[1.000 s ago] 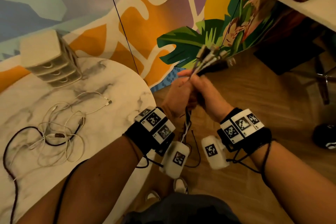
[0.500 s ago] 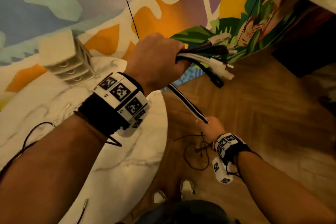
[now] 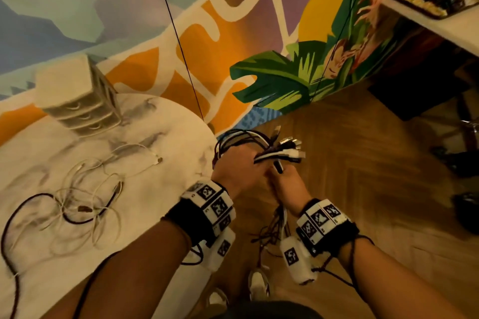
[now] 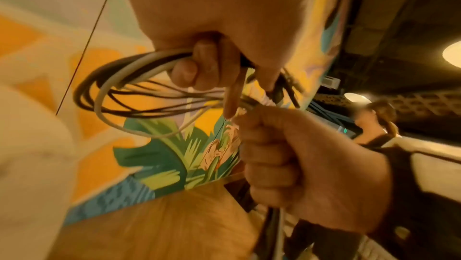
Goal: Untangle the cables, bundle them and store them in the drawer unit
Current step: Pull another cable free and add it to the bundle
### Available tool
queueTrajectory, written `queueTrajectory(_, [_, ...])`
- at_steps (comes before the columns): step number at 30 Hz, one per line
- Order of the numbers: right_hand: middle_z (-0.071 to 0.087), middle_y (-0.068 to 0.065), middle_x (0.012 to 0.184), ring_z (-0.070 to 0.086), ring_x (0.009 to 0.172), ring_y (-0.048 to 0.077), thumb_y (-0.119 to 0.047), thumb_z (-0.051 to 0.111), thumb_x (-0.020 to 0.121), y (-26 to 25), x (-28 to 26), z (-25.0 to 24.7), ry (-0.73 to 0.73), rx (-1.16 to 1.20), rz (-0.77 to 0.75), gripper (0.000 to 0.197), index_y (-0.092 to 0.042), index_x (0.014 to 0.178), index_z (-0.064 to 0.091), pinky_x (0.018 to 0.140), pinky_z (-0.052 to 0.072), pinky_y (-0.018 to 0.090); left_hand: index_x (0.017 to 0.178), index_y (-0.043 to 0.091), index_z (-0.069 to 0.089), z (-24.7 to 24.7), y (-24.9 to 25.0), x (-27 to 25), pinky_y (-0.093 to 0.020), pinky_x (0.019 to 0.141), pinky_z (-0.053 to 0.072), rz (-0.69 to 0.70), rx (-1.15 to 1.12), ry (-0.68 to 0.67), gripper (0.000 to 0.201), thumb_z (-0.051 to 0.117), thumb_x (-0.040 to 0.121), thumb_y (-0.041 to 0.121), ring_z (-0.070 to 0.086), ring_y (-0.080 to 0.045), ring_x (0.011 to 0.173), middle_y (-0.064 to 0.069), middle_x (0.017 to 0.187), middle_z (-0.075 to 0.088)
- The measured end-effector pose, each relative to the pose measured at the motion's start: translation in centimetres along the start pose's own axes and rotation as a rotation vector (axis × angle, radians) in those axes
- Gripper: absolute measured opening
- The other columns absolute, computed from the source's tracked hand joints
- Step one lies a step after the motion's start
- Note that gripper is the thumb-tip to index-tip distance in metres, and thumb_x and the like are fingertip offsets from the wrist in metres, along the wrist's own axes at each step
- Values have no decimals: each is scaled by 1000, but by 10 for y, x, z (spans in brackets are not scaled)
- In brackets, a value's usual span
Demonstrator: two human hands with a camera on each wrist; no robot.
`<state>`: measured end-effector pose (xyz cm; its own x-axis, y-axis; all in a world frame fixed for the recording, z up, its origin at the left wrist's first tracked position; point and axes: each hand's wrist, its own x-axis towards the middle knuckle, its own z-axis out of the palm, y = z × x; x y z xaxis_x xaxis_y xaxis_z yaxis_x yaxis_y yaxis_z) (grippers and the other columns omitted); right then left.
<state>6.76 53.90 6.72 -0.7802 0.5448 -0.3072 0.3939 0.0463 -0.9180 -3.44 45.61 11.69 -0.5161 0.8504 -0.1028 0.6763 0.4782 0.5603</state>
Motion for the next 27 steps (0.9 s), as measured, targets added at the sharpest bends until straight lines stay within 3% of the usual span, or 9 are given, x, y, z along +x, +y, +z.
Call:
queueTrajectory(2, [55, -22, 50, 50, 46, -6, -4, 47, 94, -12, -5, 1, -39, -1, -98, 26, -24, 80, 58, 47, 35, 11, 74, 4, 67, 7, 2, 3, -25, 52, 32, -104, -198, -57, 43, 56, 88, 44, 51, -17, 58, -5, 62, 56])
queueTrajectory(4, [61, -21, 57, 54, 51, -9, 1, 49, 92, -18, -6, 1, -38, 82, -129, 20, -15, 90, 61, 49, 39, 8, 69, 4, 66, 7, 9, 7, -19, 49, 32, -149, -323, -32, 39, 62, 86, 39, 50, -11, 53, -1, 58, 54])
queueTrajectory(6, [58, -13, 49, 48, 42, -3, 5, 48, 91, -15, -7, 0, -46, 181, -139, 30, -18, 77, 61, 44, 33, 10, 68, 8, 63, 7, 16, 9, -21, 54, 36, -136, -346, -4, 30, 62, 85, 33, 53, -11, 56, -1, 61, 58])
queueTrajectory(9, [40, -7, 43, 29, 38, 7, 0, 49, 93, -2, -5, 1, -87, 257, -78, 44, -23, 55, 51, 42, 22, 20, 74, 6, 59, 5, 22, 8, -36, 59, 40, -74, -301, 48, 31, 57, 89, 32, 54, -21, 63, -10, 70, 59])
queueTrajectory(11, [36, -6, 44, 28, 38, 7, -5, 51, 93, 16, 0, 3, -102, 203, -17, 42, -17, 54, 43, 45, 25, 23, 75, 9, 54, -1, 24, 6, -36, 56, 41, -59, -282, 82, 31, 54, 91, 36, 52, -22, 61, -7, 68, 56])
queueTrajectory(15, [35, 0, 53, 37, 49, 19, -29, 55, 92, 57, 9, 2, -63, -27, 150, 39, -19, 60, 36, 57, 32, 34, 78, 14, 49, -28, 27, 9, -22, 52, 34, -21, -196, 179, 23, 51, 93, 32, 47, -15, 60, 0, 68, 49])
queueTrajectory(18, [36, -3, 48, 37, 45, 17, -30, 57, 91, 77, 9, -1, -65, -149, 231, 42, -20, 56, 36, 52, 33, 29, 74, 17, 48, -57, 32, 8, -12, 43, 31, 22, -306, 296, 21, 53, 93, 25, 42, -3, 45, 6, 58, 45])
queueTrajectory(22, [33, -5, 49, 31, 42, 11, -27, 55, 93, 95, 8, -10, -93, -336, 273, 40, -20, 57, 40, 46, 26, 23, 67, 28, 45, -84, 31, 6, -13, 42, 30, 49, -346, 423, 28, 53, 94, 24, 41, -1, 42, 7, 53, 40])
queueTrajectory(27, [38, -3, 50, 35, 47, 14, -28, 55, 93, 106, 15, -19, -61, -396, 272, 36, -23, 59, 44, 50, 29, 27, 81, 15, 55, -89, 22, 3, -17, 47, 33, 53, -311, 447, 19, 51, 95, 27, 42, -5, 51, 5, 59, 46])
